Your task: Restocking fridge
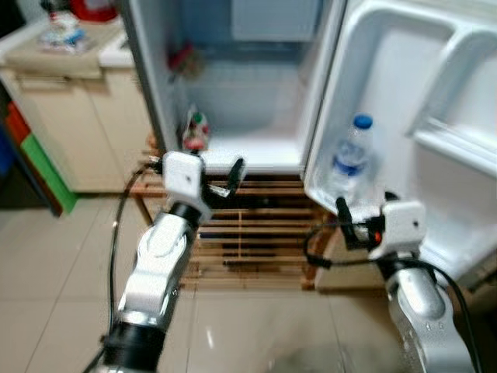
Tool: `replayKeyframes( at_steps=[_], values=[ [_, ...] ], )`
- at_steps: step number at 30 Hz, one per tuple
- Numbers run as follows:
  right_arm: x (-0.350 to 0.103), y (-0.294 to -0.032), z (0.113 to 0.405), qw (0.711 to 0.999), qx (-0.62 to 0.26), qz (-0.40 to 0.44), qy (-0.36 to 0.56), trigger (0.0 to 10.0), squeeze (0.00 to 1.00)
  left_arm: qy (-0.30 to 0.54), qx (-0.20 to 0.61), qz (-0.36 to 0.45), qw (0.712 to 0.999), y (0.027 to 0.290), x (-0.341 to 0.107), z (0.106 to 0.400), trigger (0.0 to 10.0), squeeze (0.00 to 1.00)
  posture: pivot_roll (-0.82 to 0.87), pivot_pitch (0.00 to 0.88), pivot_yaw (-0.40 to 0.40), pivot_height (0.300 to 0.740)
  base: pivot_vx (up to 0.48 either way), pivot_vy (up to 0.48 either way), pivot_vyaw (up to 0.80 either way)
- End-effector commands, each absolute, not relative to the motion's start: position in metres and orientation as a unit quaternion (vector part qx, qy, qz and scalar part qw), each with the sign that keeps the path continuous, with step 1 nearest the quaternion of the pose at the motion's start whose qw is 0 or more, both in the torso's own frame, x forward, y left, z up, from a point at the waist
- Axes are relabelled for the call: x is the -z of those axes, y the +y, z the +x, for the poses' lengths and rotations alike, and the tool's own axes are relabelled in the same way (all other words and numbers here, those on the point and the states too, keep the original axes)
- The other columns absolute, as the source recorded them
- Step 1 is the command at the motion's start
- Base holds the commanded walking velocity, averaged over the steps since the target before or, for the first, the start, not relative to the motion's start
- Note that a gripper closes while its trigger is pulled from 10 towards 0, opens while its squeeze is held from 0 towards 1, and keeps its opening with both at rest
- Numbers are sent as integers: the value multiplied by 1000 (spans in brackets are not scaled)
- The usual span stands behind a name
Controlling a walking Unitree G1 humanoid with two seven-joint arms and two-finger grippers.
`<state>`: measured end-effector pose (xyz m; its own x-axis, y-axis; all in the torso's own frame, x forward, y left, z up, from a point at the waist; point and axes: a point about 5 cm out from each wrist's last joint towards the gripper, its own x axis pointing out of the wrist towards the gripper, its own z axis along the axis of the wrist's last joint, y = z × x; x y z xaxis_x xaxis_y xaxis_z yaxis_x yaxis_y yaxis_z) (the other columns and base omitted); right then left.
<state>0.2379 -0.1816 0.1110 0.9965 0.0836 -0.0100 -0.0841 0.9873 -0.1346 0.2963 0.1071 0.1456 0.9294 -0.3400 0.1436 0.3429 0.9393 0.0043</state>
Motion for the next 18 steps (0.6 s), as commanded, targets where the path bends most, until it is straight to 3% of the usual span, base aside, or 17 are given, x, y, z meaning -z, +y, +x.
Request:
replayKeyframes(
  at_steps=[1, 4, 8, 18],
  values=[
    [-114, -180, 237, 996, -51, -67, -3, 10000, 0, -67, 157, -5, 985, 114, -143, 295, 10000, 0, -197, 8, 16, 740, 0, 0, 0],
    [-113, -181, 236, 997, -51, -66, -2, 10000, 0, -69, 159, -6, 985, 114, -142, 294, 10000, 0, -198, 12, 17, 740, 0, 0, 0],
    [-113, -180, 237, 996, -55, -64, -1, 10000, 0, -78, 161, -18, 984, 114, -144, 292, 10000, 0, -196, 14, 17, 740, 0, -332, 0],
    [-111, -178, 236, 997, -58, -55, 2, 10000, 0, -79, 160, -20, 984, 114, -147, 292, 10000, 0, -191, 22, 19, 740, -73, 0, 0]
  ],
)
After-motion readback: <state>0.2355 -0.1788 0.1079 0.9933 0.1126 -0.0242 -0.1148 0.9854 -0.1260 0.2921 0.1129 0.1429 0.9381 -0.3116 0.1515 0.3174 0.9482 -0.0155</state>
